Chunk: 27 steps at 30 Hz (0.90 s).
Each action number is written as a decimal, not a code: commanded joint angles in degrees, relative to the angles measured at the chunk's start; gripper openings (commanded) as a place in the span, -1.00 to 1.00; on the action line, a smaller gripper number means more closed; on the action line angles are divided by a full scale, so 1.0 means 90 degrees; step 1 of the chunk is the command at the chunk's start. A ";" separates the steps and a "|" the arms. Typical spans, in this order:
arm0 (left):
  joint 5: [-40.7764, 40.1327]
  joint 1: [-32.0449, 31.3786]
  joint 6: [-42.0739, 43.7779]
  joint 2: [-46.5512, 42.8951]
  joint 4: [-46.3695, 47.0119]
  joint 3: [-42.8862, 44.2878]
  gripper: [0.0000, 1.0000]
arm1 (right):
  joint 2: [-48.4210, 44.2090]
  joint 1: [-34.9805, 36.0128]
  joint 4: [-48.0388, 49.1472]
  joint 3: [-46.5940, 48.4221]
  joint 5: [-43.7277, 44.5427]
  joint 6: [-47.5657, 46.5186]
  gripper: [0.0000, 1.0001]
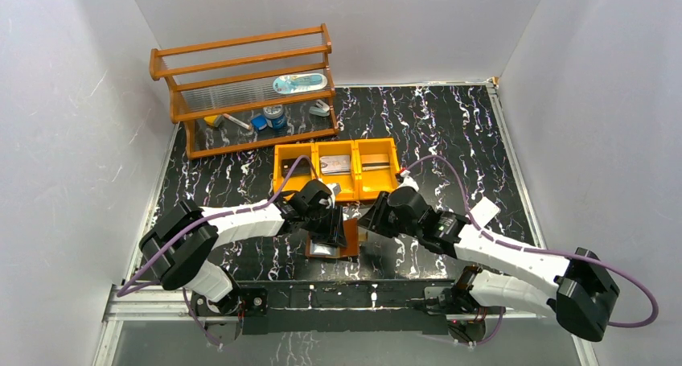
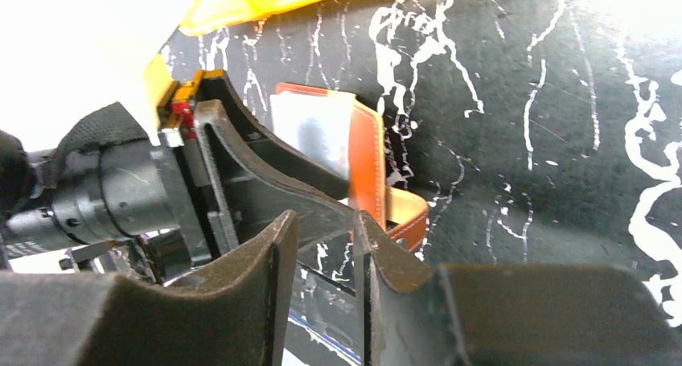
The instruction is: Take the credit cards out of the card holder
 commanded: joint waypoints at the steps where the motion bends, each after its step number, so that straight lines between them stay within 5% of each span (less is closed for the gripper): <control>1: -0.0191 -0.0031 0.0036 -0.0185 -0.0108 -0.0034 -0.27 | 0.0147 -0.0015 0.0498 0.0295 -0.0290 -0.0095 -0.27; 7: -0.0215 -0.0025 0.0028 -0.0241 -0.0147 -0.0056 -0.27 | 0.0968 -0.0014 0.0975 0.0344 -0.0517 0.0014 -0.49; 17: -0.0475 -0.0030 0.0039 -0.0698 -0.0426 -0.0038 -0.24 | 0.2052 -0.0094 0.0839 0.0306 -0.0611 -0.0030 -0.53; 27: -0.1313 -0.0032 0.0329 -0.1594 -0.1073 -0.0003 0.02 | 0.2442 -0.0099 0.0842 0.0468 -0.0879 -0.0270 -0.50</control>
